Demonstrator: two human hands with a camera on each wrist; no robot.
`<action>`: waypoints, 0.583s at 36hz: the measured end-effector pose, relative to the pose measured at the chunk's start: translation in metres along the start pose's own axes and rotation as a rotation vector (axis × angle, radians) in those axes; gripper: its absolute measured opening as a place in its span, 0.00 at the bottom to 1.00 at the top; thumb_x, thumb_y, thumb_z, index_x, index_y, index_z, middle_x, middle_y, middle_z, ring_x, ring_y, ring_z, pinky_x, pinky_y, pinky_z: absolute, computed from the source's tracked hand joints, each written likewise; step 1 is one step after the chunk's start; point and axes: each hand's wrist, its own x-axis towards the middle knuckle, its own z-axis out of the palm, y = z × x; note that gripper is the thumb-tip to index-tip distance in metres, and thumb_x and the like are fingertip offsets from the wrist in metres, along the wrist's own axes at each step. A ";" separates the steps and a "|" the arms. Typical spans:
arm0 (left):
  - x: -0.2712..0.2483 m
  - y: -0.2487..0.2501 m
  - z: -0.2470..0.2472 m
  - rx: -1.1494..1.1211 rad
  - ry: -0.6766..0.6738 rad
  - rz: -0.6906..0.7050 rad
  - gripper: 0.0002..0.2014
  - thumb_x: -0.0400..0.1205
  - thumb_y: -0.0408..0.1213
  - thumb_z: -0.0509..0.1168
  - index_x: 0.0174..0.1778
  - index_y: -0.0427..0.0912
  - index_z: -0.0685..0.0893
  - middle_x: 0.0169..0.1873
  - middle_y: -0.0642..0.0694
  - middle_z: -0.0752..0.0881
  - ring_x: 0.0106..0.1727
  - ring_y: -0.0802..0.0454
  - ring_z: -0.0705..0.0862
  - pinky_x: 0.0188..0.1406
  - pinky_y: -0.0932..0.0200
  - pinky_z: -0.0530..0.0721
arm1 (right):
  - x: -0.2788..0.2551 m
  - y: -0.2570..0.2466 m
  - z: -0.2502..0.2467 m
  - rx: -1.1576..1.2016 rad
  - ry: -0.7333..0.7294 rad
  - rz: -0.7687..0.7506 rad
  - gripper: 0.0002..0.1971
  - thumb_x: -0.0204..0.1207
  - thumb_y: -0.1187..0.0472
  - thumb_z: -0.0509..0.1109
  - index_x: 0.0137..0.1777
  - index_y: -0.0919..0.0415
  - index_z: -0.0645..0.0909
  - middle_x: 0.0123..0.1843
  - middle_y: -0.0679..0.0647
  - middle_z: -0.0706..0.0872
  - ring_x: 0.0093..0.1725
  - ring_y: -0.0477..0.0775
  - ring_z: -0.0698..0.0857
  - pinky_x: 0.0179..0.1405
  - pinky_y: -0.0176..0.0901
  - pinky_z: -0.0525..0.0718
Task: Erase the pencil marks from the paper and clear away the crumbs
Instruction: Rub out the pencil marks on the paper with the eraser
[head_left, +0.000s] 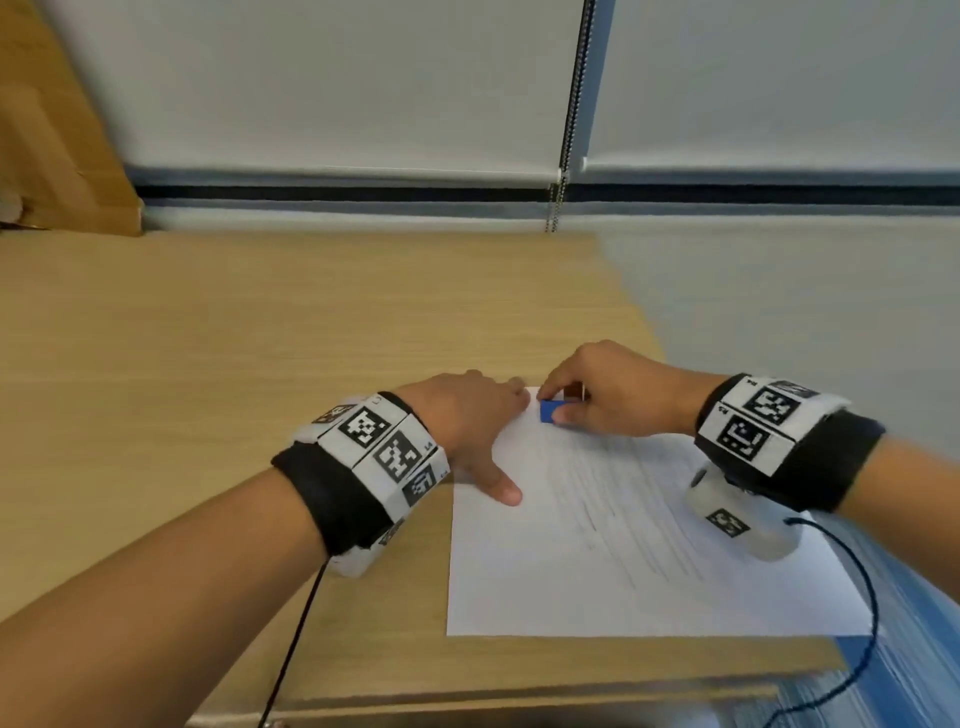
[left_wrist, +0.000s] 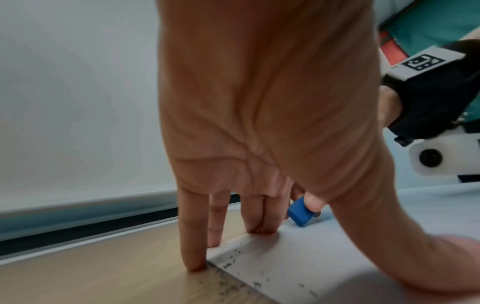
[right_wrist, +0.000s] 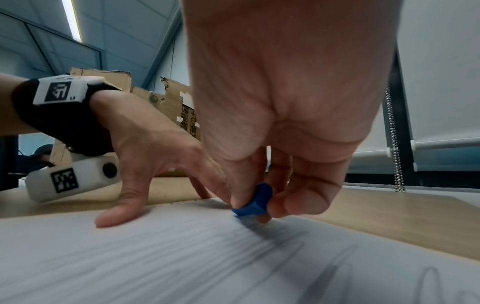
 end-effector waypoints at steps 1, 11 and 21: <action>0.000 -0.001 0.000 0.007 -0.003 0.004 0.55 0.70 0.66 0.71 0.86 0.46 0.51 0.85 0.53 0.54 0.75 0.46 0.69 0.60 0.55 0.73 | 0.002 0.000 -0.001 0.005 0.016 0.014 0.13 0.76 0.57 0.72 0.59 0.58 0.86 0.43 0.47 0.86 0.40 0.45 0.81 0.41 0.36 0.77; 0.005 -0.008 0.003 0.019 -0.007 0.008 0.57 0.67 0.70 0.71 0.85 0.48 0.52 0.83 0.52 0.60 0.72 0.47 0.70 0.62 0.50 0.78 | 0.008 0.004 -0.004 0.233 -0.020 0.013 0.04 0.71 0.63 0.76 0.45 0.61 0.88 0.29 0.52 0.84 0.20 0.37 0.78 0.27 0.26 0.76; 0.003 -0.007 0.000 0.037 -0.039 0.005 0.58 0.69 0.69 0.70 0.86 0.49 0.45 0.85 0.52 0.53 0.76 0.48 0.65 0.66 0.49 0.76 | 0.021 0.012 -0.006 0.371 -0.049 0.065 0.06 0.71 0.64 0.77 0.43 0.64 0.83 0.32 0.65 0.89 0.24 0.53 0.83 0.37 0.48 0.85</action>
